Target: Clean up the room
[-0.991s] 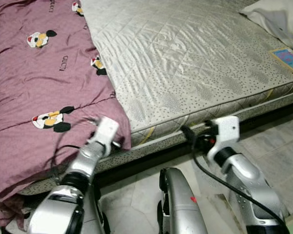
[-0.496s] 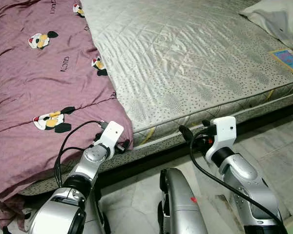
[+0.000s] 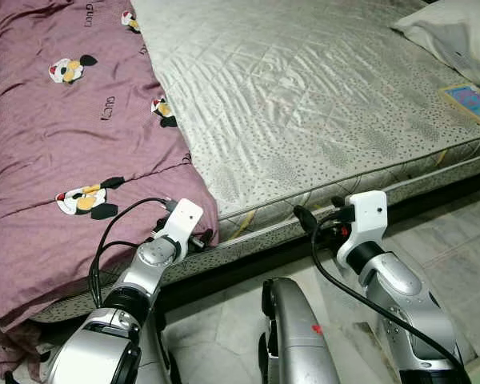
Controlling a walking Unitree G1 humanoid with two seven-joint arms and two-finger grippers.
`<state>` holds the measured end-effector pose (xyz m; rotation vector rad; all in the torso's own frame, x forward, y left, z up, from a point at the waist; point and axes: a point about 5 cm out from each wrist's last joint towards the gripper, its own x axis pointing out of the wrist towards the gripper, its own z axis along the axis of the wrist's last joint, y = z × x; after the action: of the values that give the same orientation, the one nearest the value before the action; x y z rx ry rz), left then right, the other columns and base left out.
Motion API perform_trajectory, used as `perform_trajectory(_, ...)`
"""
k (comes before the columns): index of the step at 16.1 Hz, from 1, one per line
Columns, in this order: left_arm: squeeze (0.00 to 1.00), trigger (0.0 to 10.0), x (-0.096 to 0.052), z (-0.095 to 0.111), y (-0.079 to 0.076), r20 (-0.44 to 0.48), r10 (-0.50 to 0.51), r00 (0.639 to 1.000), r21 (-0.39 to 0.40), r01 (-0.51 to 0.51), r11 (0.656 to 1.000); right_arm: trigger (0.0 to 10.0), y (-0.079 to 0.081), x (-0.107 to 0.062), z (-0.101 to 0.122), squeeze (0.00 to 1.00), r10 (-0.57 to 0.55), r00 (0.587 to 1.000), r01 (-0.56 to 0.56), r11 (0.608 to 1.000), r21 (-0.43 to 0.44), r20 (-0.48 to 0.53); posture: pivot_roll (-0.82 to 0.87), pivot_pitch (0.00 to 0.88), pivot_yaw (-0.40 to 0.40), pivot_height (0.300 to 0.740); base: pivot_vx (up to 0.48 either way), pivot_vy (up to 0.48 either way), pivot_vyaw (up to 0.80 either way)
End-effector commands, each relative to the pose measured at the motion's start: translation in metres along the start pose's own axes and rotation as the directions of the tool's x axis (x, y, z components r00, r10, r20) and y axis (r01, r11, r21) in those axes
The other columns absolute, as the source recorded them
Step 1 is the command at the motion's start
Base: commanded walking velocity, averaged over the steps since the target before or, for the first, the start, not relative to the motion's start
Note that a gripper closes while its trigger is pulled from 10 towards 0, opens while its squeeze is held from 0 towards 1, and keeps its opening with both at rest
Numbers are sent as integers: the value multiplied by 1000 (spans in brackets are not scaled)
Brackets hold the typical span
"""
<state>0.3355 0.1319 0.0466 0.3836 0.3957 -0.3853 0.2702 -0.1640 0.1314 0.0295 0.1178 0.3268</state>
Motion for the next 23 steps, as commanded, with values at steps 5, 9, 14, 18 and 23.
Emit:
perform_trajectory(5, 0, 10000, -30, 14, 9, 238, 220, 946, -60, -212, 975, 10000, 4, 22, 4, 0, -71, 994, 71, 997, 7, 83, -48, 0, -25, 556, 0, 0, 0)
perform_trajectory(9, 0, 10000, -53, 23, 13, 337, 323, 885, -103, -306, 946, 10000, 12, 33, 3, 0, -79, 991, 77, 997, 16, 110, -42, 0, -23, 556, 0, 0, 0)
perform_trajectory(14, 0, 10000, -100, 37, 22, 447, 505, 738, -247, -441, 863, 10000, 15, 37, -5, 0, -93, 988, 92, 996, 14, 122, -14, 0, -12, 556, 0, 0, 0)
perform_trajectory(18, 0, 10000, -132, 24, 25, 408, 577, 707, -342, -467, 815, 10000, 17, 37, -10, 0, -95, 987, 88, 995, 52, 133, 3, 0, -14, 556, 0, 0, 0)
perform_trajectory(23, 0, 10000, -136, 18, 27, 374, 604, 704, -357, -492, 795, 10000, 22, 48, 1, 0, -82, 978, 64, 993, 101, 193, 26, 0, -34, 586, 0, 0, 0)
